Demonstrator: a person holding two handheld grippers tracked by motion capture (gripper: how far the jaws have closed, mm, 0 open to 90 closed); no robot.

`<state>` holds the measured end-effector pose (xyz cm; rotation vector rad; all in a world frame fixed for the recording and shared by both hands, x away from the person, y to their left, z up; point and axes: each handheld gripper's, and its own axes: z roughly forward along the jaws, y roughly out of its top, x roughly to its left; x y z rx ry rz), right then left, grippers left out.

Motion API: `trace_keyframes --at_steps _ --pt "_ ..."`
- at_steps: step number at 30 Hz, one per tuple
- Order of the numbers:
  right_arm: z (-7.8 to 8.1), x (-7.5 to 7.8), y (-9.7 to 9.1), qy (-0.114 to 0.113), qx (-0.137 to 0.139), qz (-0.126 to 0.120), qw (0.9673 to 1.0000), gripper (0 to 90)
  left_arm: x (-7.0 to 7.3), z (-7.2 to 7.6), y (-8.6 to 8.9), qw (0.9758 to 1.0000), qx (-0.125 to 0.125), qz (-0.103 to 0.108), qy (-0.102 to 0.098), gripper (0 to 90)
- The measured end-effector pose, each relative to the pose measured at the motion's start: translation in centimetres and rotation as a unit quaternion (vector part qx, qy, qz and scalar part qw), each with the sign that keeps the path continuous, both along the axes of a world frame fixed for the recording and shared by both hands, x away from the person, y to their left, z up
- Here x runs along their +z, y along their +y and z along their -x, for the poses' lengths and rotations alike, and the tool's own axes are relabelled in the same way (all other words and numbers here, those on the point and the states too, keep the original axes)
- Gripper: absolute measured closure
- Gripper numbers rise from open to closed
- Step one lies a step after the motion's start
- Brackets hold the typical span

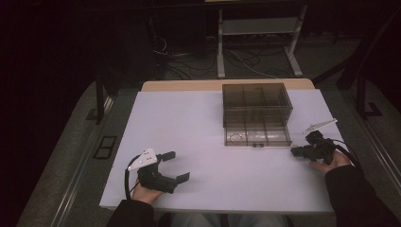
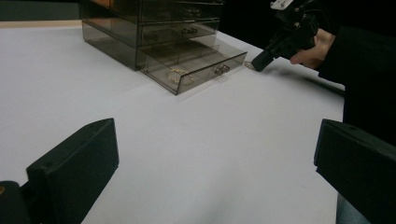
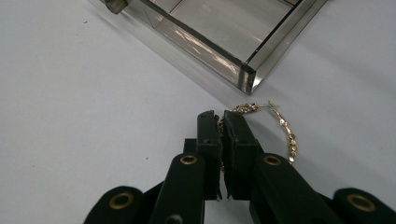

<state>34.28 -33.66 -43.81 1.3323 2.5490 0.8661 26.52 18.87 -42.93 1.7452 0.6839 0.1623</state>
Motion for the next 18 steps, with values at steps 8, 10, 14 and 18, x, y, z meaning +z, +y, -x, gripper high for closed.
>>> trace_keyframes --at_steps 8,10,14,18 --pt "0.1 0.4 -1.1 0.014 -0.014 -0.036 0.9991 84.9 0.0 0.0 0.0 1.0 0.0 0.0 0.0 0.0" --pt "0.2 0.6 -1.3 0.015 -0.013 -0.046 0.9988 84.9 0.0 0.0 0.0 1.0 0.0 0.0 0.0 0.0" --pt "0.4 1.1 -1.5 0.012 -0.01 -0.058 0.9982 84.9 0.0 0.0 0.0 1.0 0.001 0.0 0.0 0.0" --pt "0.6 1.8 -1.5 0.01 -0.008 -0.059 0.9982 84.8 0.0 0.0 0.0 1.0 0.001 -0.002 0.0 0.0"
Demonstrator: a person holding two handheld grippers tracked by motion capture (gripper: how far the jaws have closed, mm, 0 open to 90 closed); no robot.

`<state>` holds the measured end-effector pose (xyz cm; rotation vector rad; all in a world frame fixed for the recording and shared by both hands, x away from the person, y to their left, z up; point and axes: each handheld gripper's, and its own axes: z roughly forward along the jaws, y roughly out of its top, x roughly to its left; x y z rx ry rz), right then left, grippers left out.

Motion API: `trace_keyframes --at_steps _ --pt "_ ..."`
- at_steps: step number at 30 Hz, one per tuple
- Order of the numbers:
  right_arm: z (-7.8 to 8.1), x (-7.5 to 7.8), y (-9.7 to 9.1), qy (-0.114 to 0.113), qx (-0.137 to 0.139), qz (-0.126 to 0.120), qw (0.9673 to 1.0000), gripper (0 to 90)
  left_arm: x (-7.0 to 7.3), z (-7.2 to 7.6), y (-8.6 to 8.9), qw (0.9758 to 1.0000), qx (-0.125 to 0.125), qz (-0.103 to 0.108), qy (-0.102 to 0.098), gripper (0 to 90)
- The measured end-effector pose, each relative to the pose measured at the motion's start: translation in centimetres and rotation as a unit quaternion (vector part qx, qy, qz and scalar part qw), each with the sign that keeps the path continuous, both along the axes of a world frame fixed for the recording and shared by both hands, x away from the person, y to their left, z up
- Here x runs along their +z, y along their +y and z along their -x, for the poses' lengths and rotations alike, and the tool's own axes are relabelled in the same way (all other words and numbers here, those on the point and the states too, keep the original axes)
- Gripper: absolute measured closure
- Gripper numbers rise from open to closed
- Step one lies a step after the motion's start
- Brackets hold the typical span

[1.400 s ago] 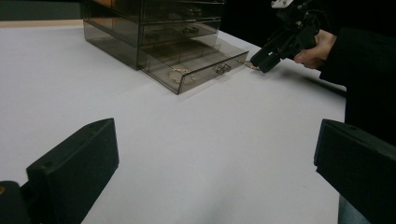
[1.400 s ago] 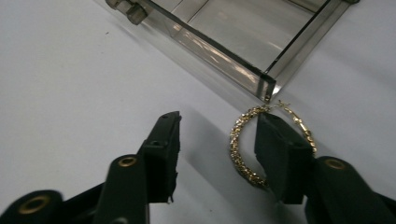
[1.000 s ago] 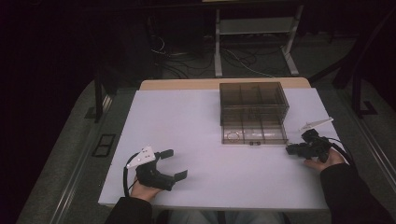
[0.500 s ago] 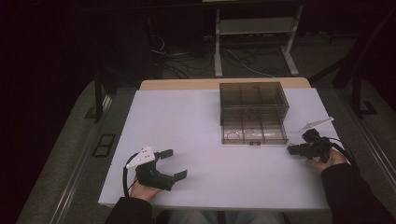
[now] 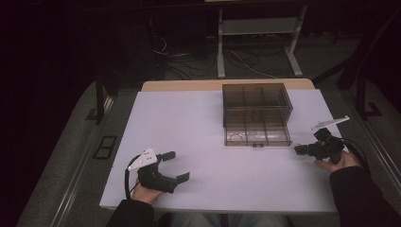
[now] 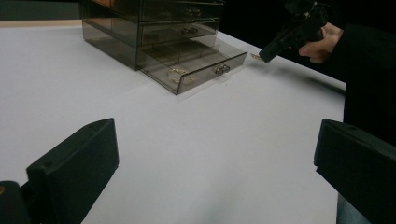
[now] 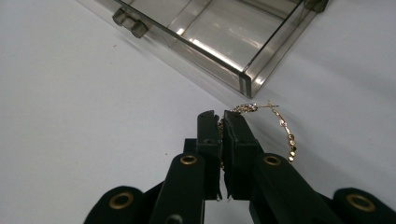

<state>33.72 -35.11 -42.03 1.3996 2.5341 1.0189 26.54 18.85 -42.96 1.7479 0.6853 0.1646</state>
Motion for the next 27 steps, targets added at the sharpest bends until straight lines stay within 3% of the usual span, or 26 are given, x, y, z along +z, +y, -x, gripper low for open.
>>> trace_keyframes --at_steps 11,27 --pt "-0.3 2.5 0.2 -0.015 0.01 -0.015 0.9997 84.8 0.0 0.0 0.0 1.0 0.001 0.003 0.0 0.0" --pt "-1.3 5.1 1.4 -0.028 0.032 -0.009 0.999 84.8 0.0 0.1 0.0 1.0 0.0 0.003 -0.001 0.0"
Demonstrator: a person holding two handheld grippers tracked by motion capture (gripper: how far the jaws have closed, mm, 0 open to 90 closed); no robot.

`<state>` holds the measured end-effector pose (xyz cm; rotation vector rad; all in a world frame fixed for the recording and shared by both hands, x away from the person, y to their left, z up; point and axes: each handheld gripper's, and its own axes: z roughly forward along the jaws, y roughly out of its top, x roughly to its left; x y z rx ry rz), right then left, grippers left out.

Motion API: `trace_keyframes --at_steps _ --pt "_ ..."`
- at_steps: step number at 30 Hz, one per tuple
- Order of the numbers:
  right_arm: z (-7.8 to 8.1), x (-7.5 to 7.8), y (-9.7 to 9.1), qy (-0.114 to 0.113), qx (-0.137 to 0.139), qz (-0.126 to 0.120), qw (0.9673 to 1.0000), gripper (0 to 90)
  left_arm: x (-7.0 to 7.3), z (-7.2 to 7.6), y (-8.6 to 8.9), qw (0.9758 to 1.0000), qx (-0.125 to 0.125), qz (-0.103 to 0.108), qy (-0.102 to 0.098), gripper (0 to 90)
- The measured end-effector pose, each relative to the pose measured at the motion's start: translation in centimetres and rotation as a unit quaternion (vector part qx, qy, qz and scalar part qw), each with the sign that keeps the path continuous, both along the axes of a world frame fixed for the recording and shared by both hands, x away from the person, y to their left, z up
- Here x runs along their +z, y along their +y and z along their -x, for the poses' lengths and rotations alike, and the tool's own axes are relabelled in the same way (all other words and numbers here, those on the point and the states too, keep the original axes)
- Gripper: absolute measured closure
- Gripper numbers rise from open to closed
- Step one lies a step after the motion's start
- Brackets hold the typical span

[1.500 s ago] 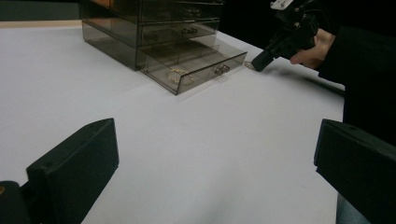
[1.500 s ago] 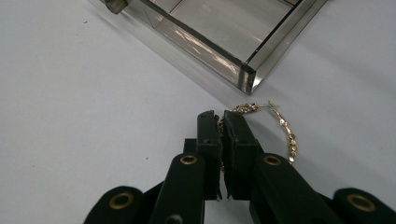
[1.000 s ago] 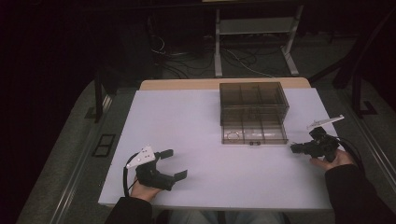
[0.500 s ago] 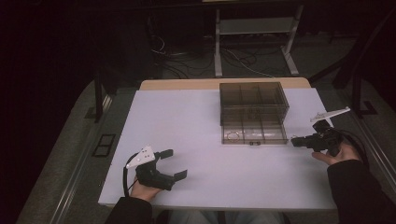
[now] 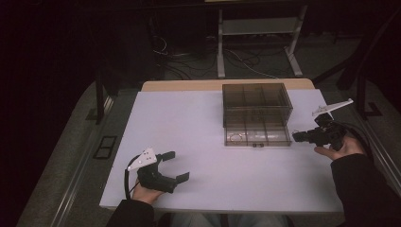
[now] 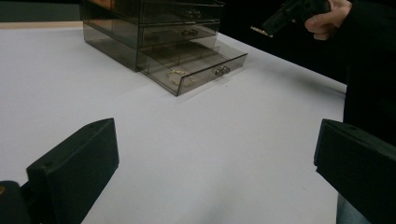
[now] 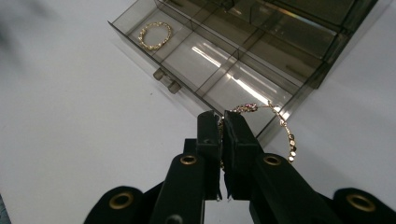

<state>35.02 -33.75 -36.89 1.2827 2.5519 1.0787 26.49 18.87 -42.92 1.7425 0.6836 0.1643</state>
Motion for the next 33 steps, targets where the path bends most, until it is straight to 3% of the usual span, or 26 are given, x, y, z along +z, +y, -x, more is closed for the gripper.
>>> trace_keyframes --at_steps 14,33 --pt "-1.1 2.2 2.2 -0.012 0.03 0.008 0.9994 84.8 0.0 0.0 0.0 1.0 0.001 0.001 0.0 0.0" --pt "-2.4 3.3 6.4 -0.022 0.07 0.007 0.9973 84.8 0.0 0.0 0.0 1.0 0.001 0.001 0.0 0.0"
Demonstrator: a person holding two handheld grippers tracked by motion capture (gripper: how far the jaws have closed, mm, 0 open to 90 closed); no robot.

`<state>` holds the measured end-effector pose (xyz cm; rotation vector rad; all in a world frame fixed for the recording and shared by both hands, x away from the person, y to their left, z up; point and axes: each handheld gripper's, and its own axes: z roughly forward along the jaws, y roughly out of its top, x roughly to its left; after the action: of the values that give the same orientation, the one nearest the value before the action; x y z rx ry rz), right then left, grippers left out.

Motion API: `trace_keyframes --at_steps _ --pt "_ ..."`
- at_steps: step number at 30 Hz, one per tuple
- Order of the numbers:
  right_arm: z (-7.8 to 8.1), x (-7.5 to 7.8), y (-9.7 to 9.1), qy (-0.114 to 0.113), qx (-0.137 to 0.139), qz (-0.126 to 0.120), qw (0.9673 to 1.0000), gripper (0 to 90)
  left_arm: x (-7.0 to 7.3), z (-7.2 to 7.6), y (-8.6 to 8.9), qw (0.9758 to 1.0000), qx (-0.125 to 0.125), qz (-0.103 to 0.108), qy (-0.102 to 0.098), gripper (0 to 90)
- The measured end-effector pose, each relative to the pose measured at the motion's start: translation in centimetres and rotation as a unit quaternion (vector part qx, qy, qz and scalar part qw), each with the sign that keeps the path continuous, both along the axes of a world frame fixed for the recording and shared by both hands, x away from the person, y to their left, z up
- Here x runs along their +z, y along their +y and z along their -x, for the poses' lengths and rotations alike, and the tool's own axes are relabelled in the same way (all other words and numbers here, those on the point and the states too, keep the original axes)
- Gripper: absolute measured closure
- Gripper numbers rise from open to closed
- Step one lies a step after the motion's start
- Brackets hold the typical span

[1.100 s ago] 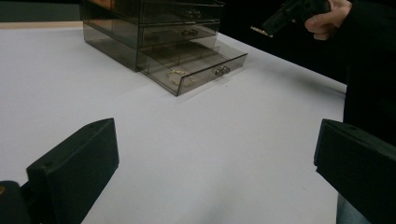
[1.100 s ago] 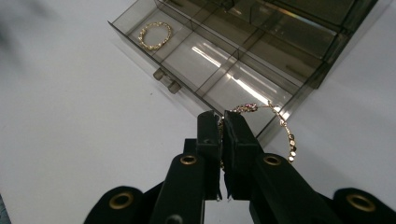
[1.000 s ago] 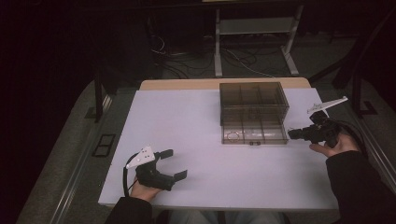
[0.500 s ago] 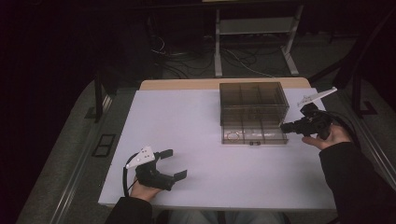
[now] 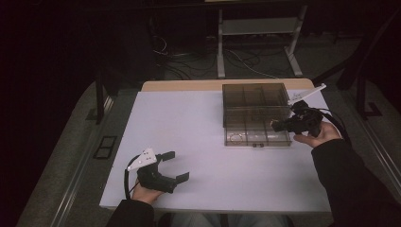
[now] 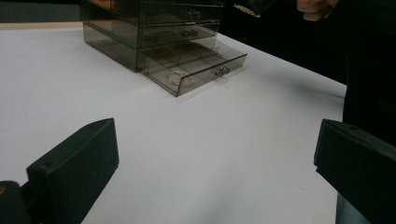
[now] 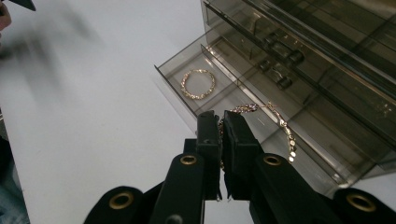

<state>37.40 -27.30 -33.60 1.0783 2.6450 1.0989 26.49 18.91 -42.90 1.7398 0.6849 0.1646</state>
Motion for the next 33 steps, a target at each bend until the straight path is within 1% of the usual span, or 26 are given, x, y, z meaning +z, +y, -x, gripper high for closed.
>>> trace_keyframes --at_steps 11,15,23,27,33 --pt "-0.6 0.3 2.2 -0.007 0.02 -0.005 0.9998 84.8 0.0 0.0 0.0 1.0 0.001 0.001 -0.001 0.0" --pt "-0.9 0.3 3.1 -0.006 0.026 -0.007 0.9996 84.8 0.0 0.0 0.0 1.0 0.0 0.001 -0.001 0.0" --pt "-1.6 -0.1 4.7 -0.006 0.038 -0.014 0.9991 84.8 0.0 0.0 0.1 1.0 0.0 0.0 -0.002 0.0" --pt "-1.8 -0.4 5.3 -0.003 0.04 -0.018 0.999 84.8 0.1 0.0 0.1 1.0 -0.001 0.001 -0.002 0.0" --pt "-2.1 -0.8 6.2 -0.003 0.046 -0.019 0.9988 84.8 0.1 0.0 0.1 1.0 -0.001 0.002 -0.002 0.0"
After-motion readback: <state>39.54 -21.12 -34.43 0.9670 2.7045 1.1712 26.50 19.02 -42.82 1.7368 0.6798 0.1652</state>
